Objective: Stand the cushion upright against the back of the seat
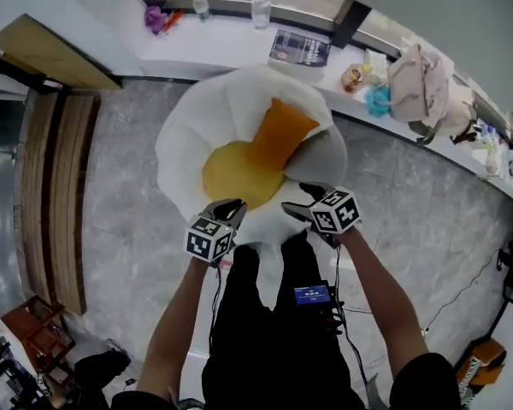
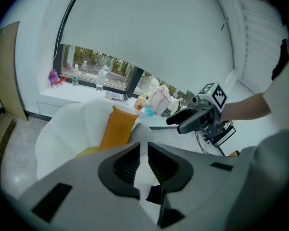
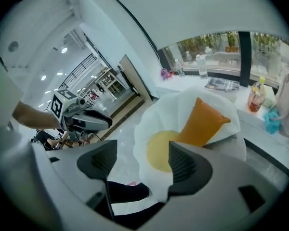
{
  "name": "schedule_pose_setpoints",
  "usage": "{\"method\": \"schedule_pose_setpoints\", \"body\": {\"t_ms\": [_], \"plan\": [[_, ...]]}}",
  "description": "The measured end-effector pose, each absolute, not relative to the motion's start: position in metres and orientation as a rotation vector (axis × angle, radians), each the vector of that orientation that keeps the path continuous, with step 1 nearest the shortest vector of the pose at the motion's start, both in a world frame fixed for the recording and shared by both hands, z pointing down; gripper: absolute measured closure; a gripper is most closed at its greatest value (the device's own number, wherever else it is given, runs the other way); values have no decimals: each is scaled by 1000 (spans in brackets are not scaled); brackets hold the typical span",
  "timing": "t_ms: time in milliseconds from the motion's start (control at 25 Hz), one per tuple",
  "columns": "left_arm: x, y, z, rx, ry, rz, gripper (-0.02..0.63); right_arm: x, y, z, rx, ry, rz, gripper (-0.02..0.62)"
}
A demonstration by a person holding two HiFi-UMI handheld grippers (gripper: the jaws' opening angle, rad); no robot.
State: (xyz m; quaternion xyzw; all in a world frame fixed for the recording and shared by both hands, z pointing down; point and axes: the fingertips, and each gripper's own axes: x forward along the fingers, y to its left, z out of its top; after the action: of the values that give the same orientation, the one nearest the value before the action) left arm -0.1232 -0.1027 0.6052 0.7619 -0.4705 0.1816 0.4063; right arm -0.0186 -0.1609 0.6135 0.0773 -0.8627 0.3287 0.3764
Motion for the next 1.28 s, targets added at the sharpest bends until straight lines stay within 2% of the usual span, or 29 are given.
{"method": "schedule_pose_setpoints", "body": {"t_ms": [240, 480, 640, 920, 1040, 1160, 1280], "plan": [[-135, -75, 543, 1955, -1220, 317, 592, -23, -124, 556, 191, -2234, 738, 267], [-145, -51, 490, 2033, -1213, 274, 594, -29, -98, 503, 256, -2315, 741, 342], [-144, -33, 456, 2075, -1193, 203, 594, -42, -81, 472, 285, -2365, 748, 365], [-140, -17, 393, 2155, -1174, 31, 594, -69, -52, 420, 310, -2494, 674, 447], [-138, -9, 370, 2189, -1177, 6, 594, -73, -38, 400, 319, -2533, 649, 480], [-136, 0, 360, 2243, -1186, 23, 594, -74, -26, 383, 330, -2594, 631, 551], [-130, 10, 357, 2257, -1183, 38, 594, -70, -15, 369, 318, -2648, 635, 573]]}}
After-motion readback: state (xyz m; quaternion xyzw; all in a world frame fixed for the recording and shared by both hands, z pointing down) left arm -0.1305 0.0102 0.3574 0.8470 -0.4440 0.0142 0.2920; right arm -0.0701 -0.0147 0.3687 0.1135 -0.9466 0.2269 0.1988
